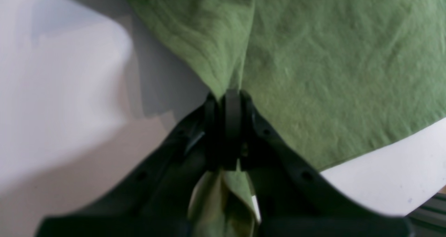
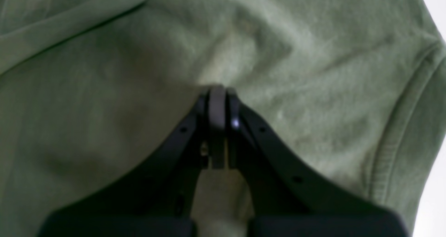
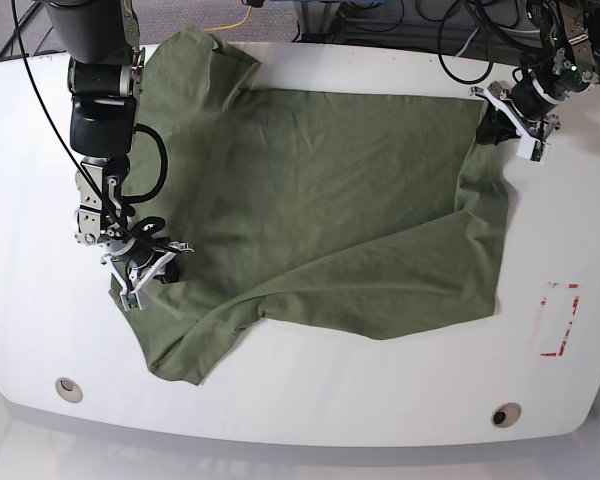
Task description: Layout the t-shirt on the table in an organized manner, then fold the t-shirt properly
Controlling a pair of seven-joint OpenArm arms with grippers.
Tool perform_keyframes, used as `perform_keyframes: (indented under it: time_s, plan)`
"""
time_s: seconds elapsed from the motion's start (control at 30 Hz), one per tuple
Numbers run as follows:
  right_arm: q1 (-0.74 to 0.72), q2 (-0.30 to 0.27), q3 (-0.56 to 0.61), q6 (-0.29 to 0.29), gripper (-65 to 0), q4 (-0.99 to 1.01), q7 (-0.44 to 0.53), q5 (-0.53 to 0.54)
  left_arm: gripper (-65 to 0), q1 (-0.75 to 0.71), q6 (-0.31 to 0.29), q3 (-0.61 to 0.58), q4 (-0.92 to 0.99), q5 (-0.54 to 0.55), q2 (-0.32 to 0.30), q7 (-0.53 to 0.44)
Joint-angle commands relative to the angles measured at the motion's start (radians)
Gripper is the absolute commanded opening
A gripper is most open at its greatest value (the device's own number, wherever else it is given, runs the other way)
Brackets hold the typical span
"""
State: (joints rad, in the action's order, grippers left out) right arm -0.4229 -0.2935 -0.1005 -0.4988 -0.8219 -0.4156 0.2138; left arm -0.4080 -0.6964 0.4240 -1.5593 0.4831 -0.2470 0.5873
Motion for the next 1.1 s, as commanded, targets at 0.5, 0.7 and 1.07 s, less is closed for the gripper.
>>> perform_keyframes:
  time_s: [0.5,0.7,1.07]
  plan:
    - [-0.018,-0.011,-0.003,-0.001,-64.4,-0.004,-0.015,-0.006,-65.0,0.001,-0.002,0.046,-0.106,0.01,-0.013,-0.008]
    - [-0.018,-0.011,-0.003,-0.001,-64.4,-0.004,-0.015,-0.006,-65.0,0.001,-0.002,0.115,-0.131,0.013,-0.013,-0.007]
    - [-0.018,-0.011,-0.003,-0.001,-64.4,-0.003,-0.015,-0.006,-64.9,-0.025,-0.002,0.227,-0.132,0.015,-0.015,0.049]
